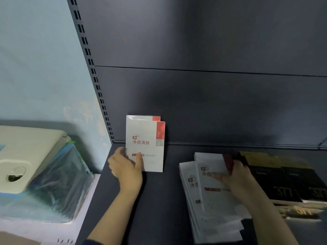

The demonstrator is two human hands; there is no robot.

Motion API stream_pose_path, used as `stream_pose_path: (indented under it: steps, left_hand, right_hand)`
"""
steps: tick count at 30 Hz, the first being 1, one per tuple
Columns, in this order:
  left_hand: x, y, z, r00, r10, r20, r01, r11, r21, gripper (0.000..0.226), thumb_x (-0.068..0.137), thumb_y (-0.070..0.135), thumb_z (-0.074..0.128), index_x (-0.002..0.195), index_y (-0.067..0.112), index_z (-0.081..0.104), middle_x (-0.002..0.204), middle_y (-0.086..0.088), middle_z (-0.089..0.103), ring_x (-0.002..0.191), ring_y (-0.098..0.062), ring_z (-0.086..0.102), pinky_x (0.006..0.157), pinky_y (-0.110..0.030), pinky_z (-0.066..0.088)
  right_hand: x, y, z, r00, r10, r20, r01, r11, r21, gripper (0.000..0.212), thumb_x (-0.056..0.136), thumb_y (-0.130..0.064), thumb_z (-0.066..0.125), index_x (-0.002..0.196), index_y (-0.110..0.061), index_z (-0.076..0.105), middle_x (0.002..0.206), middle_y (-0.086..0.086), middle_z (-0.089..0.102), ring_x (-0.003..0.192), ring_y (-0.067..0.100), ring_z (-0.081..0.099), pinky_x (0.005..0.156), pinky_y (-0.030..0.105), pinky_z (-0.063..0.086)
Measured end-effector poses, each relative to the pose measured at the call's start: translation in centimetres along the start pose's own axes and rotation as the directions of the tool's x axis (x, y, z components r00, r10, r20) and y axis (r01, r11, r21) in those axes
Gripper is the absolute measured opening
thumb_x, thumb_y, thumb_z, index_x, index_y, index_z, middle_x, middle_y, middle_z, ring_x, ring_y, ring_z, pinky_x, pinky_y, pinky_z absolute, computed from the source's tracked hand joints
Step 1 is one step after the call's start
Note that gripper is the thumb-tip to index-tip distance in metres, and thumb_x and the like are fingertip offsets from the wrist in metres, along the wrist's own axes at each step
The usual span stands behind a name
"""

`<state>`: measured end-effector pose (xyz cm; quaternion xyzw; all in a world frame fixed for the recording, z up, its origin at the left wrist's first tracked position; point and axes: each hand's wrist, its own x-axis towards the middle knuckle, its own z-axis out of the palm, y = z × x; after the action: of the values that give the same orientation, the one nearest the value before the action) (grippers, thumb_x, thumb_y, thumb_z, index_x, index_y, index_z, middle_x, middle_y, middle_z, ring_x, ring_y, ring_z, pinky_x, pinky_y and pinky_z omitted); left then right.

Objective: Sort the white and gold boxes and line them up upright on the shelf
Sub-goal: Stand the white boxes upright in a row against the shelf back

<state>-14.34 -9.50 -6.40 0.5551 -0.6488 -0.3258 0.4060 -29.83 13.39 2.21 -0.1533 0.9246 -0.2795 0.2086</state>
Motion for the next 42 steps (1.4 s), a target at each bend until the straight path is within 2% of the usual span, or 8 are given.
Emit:
stream_pose_path:
  steps: [4,9,13,21,27,34,39,42]
  left_hand:
    - [-3.4,2.3,-1.4,0.955,0.229,0.19,-0.163,0.937,-0.309,0.056,0.081,0.016,0.073,0.128,0.023,0.043,0.114,-0.001,0.05,0.102,-0.017,0.053,0.091,-0.027,0.046]
    - [-7.9,5.8,-2.8,0.463,0.317,0.828,0.327,0.807,-0.491,0.062,0.088,0.043,0.064,0.141,0.039,0.033,0.118,0.002,0.071,0.104,-0.019,0.07,0.08,-0.03,0.058]
    - [-5.8,4.7,-4.8,0.624,0.32,0.713,0.276,0.764,-0.584,0.049,0.093,0.008,0.062,0.132,0.038,0.055,0.119,-0.002,0.073,0.106,-0.022,0.071,0.079,-0.026,0.058]
    - [0.4,-0.4,-5.5,0.953,0.048,0.3,0.077,0.917,-0.392,0.02,0.08,0.026,0.077,0.097,0.033,0.07,0.089,0.013,0.077,0.078,-0.008,0.074,0.064,-0.024,0.058]
    - [2.0,-2.0,-2.8,0.989,0.027,0.146,0.004,0.978,-0.208,0.022,0.078,0.037,0.076,0.081,0.022,0.06,0.092,0.001,0.064,0.083,-0.013,0.064,0.069,-0.028,0.051]
    - [2.2,-1.0,-2.3,0.949,0.067,0.308,0.025,0.958,-0.285,0.027,0.089,0.032,0.067,0.112,0.023,0.057,0.101,0.021,0.065,0.098,0.006,0.061,0.066,-0.006,0.048]
    - [-0.7,1.8,-4.0,0.978,0.202,0.056,-0.172,0.926,-0.336,0.027,0.086,0.033,0.069,0.106,0.032,0.053,0.102,0.023,0.053,0.091,0.006,0.055,0.077,-0.006,0.042]
    - [-4.8,3.6,-3.2,0.915,0.197,0.353,-0.063,0.932,-0.358,0.012,0.083,0.038,0.065,0.086,0.032,0.055,0.077,0.009,0.064,0.067,0.0,0.058,0.064,-0.012,0.047]
  right_hand:
    - [0.1,-0.4,-1.2,0.98,-0.129,-0.151,0.15,0.979,0.139,0.021,0.09,-0.025,0.062,0.108,-0.016,0.058,0.083,-0.003,0.065,0.069,0.012,0.064,0.055,0.025,0.051]
    - [-0.3,-2.5,0.0,0.955,-0.268,-0.127,0.295,0.816,0.497,0.021,0.091,-0.017,0.06,0.099,-0.036,0.064,0.092,-0.008,0.071,0.086,0.014,0.069,0.077,0.04,0.057]
    - [-0.6,-4.1,2.3,0.938,-0.333,0.092,0.19,0.72,0.668,0.015,0.089,-0.019,0.065,0.101,-0.028,0.071,0.095,-0.006,0.076,0.088,0.017,0.072,0.078,0.039,0.058]
    - [1.9,-11.4,6.8,0.869,-0.461,0.182,0.33,0.812,0.481,0.025,0.074,-0.004,0.079,0.089,-0.009,0.06,0.084,0.004,0.071,0.075,0.016,0.073,0.068,0.037,0.062]
    - [3.9,-12.7,9.5,0.88,-0.467,-0.086,0.474,0.852,0.224,0.037,0.073,-0.019,0.082,0.098,-0.008,0.056,0.098,-0.002,0.059,0.086,0.014,0.06,0.071,0.026,0.05]
    - [3.7,-12.7,9.8,0.863,-0.501,0.059,0.472,0.843,0.257,0.018,0.095,-0.016,0.056,0.106,-0.006,0.066,0.104,0.005,0.071,0.094,0.019,0.067,0.078,0.033,0.056]
    - [2.9,-11.0,6.1,0.906,-0.42,0.058,0.369,0.849,0.378,0.055,0.093,-0.033,0.059,0.141,-0.011,0.043,0.134,0.006,0.057,0.111,0.015,0.059,0.091,0.03,0.048]
    - [2.8,-6.8,1.9,0.935,-0.351,-0.054,0.355,0.926,0.13,0.053,0.09,-0.038,0.061,0.136,-0.017,0.044,0.116,-0.003,0.062,0.092,0.005,0.056,0.07,0.018,0.041]
